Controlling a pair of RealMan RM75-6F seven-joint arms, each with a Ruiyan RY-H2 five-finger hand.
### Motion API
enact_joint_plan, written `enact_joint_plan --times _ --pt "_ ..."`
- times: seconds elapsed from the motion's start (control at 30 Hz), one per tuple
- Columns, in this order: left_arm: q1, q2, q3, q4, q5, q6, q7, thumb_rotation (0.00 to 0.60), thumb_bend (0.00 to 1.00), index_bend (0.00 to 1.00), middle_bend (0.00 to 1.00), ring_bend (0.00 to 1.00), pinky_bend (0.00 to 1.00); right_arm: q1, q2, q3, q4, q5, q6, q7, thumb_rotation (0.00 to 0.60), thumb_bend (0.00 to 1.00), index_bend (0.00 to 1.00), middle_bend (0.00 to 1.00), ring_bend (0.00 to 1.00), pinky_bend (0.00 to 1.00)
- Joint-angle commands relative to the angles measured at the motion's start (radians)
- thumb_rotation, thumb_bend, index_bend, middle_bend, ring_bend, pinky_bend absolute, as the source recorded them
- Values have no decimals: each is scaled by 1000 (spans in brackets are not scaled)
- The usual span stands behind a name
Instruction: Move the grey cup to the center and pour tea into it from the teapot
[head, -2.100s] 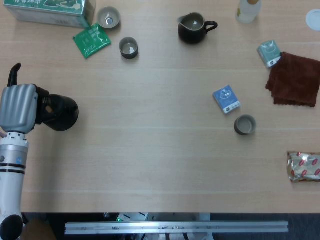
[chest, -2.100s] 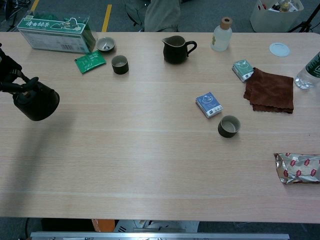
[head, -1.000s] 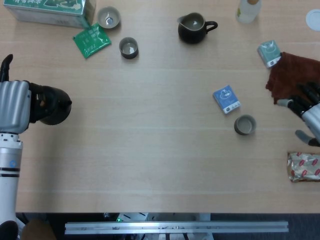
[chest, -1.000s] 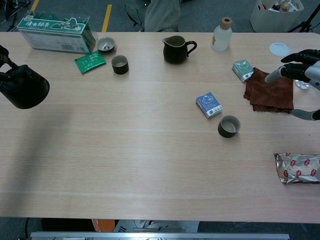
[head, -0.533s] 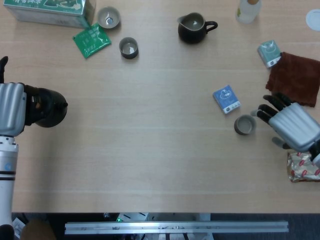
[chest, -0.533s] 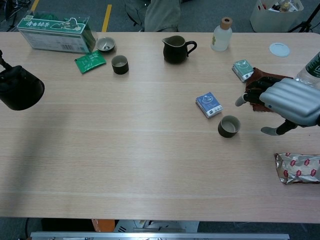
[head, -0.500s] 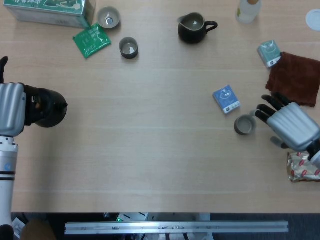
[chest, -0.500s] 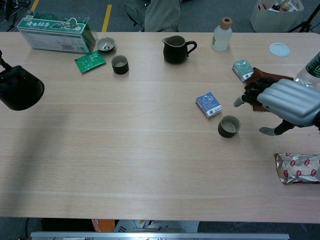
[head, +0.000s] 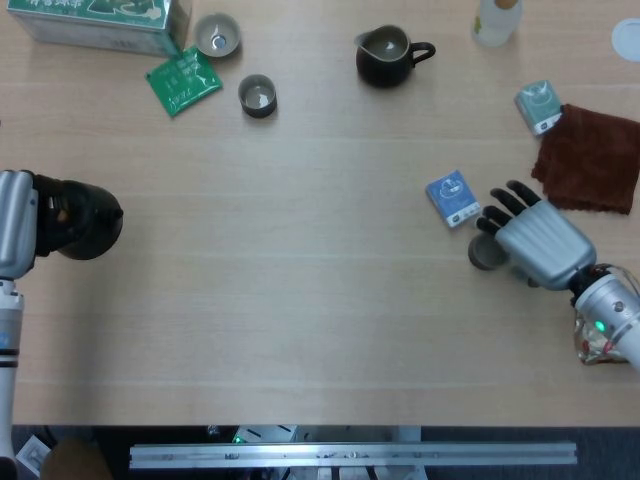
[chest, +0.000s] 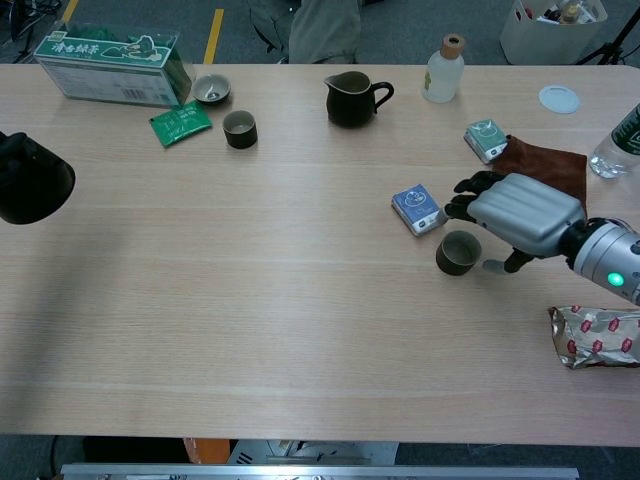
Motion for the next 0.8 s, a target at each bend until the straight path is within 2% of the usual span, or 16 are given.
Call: enact_joint_plan --times 0.03,0.5,0.8 --pt "2 3 1 1 -1 -1 -3 512 303 1000 1000 833 55 6 -16 -11 17 10 -6 -10 600 186 251 299 126 123" --pt "6 3 1 9 0 -6 -18 509 303 1000 1000 832 55 20 -61 -41 72 33 0 -19 600 201 254 299 128 123" --pt "15 15 0 13 -3 -3 -35 508 303 1000 1000 832 55 37 -111 -37 115 38 10 -26 600 307 359 311 183 178"
